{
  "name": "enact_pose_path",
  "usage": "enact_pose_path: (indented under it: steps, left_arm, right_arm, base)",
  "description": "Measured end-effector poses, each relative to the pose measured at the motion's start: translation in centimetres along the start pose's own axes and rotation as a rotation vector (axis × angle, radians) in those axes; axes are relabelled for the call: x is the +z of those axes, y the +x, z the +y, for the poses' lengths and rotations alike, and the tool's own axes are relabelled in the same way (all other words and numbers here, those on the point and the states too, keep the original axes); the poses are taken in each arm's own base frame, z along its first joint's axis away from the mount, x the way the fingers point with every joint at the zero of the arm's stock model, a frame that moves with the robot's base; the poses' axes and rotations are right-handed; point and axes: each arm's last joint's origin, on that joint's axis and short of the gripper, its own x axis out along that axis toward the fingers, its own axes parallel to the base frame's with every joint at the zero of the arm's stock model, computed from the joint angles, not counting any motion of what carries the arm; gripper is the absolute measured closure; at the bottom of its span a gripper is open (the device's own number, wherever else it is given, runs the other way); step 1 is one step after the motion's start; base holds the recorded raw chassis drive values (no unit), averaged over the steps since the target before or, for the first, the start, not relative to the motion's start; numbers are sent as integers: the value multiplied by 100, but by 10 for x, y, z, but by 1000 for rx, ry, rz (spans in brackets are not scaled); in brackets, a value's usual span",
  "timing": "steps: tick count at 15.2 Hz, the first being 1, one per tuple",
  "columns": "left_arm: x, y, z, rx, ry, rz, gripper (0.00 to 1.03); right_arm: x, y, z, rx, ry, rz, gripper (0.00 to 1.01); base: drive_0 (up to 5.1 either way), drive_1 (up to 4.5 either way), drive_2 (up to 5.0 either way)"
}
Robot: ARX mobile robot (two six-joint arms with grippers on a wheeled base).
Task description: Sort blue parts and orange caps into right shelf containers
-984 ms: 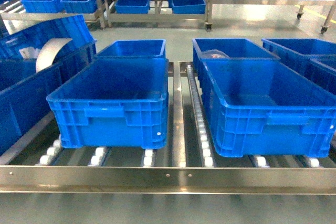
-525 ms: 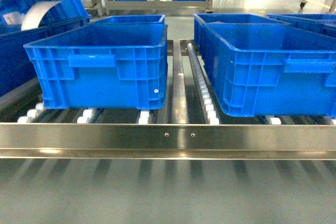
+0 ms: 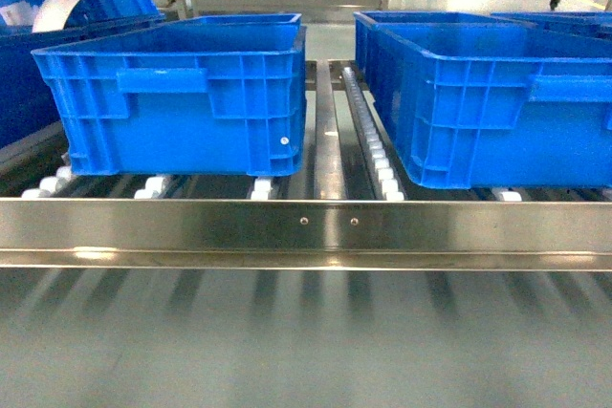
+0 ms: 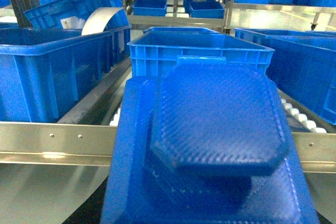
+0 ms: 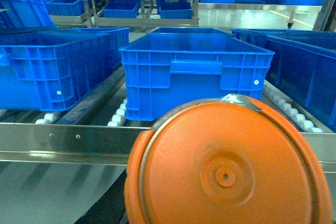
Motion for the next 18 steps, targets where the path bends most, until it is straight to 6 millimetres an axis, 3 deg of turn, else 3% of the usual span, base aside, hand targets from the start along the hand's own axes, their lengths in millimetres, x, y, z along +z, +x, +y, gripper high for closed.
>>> enact_pose_path:
  steps: [18]
  left_arm:
    - [0, 0, 0, 1, 0, -1, 61]
  right_arm:
    - [0, 0, 0, 0, 0, -1, 58]
  base:
    - [0, 0, 0]
